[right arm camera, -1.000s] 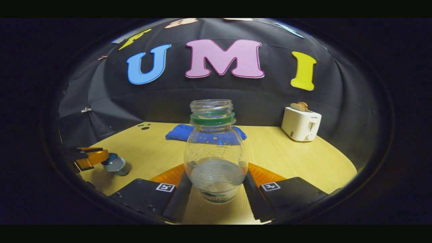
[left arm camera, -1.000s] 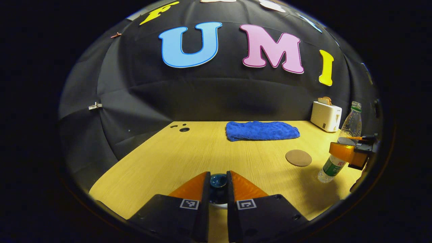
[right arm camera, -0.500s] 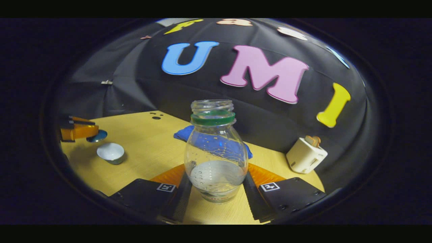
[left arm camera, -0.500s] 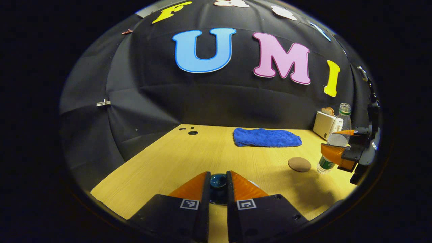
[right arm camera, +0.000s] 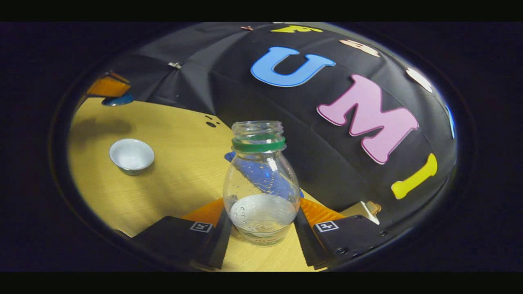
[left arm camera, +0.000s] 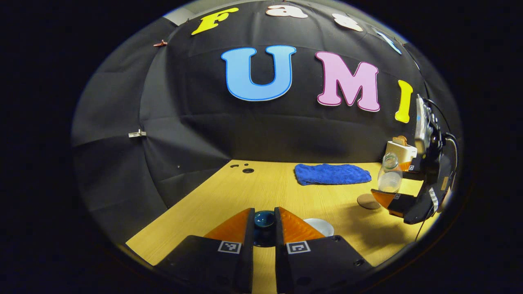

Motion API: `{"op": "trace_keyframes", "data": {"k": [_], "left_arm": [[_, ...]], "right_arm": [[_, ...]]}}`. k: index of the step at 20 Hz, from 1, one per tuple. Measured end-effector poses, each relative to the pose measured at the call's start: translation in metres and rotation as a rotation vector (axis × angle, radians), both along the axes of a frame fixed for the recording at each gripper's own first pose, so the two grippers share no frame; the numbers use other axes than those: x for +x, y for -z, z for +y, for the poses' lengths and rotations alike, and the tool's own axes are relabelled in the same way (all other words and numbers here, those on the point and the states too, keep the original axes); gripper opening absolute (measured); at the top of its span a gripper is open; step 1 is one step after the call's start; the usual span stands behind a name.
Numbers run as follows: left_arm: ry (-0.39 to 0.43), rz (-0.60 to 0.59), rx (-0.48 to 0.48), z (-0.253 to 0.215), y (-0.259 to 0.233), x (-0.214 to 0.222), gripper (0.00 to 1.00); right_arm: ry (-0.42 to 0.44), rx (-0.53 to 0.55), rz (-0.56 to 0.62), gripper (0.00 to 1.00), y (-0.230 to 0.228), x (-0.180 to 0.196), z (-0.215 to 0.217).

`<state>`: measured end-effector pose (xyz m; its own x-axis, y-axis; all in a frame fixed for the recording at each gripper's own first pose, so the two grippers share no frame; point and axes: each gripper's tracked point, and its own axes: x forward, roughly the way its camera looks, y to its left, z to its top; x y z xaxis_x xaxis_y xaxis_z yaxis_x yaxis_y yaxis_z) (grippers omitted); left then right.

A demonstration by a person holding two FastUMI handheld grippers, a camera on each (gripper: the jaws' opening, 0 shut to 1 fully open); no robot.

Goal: Open the teacup lid with one hand, grasp the water bottle and pour water into the teacup with the other hand; after pouring, place the water bottle on the coaster and then close the teacup lid.

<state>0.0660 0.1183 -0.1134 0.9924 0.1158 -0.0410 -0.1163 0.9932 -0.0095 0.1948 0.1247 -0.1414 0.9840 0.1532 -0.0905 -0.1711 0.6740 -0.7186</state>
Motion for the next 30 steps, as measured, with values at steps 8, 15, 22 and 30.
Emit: {"op": "trace_keyframes", "data": {"k": [8, 15, 22, 30], "left_arm": [[0.030, 0.002, -0.047, 0.005, 0.016, 0.005, 0.26], [0.027, 0.011, -0.069, 0.018, 0.025, 0.003, 0.29], [0.035, 0.028, -0.068, 0.021, 0.035, 0.001, 0.26], [0.050, 0.034, -0.071, 0.018, 0.044, 0.003, 0.26]], "right_arm": [[-0.095, -0.206, -0.031, 0.75, 0.019, 0.017, 0.044], [-0.148, -0.322, -0.048, 0.75, 0.042, 0.024, 0.064], [-0.162, -0.459, -0.117, 0.75, 0.044, 0.032, 0.065], [-0.267, -0.592, -0.144, 0.79, 0.057, 0.030, 0.082]]}}
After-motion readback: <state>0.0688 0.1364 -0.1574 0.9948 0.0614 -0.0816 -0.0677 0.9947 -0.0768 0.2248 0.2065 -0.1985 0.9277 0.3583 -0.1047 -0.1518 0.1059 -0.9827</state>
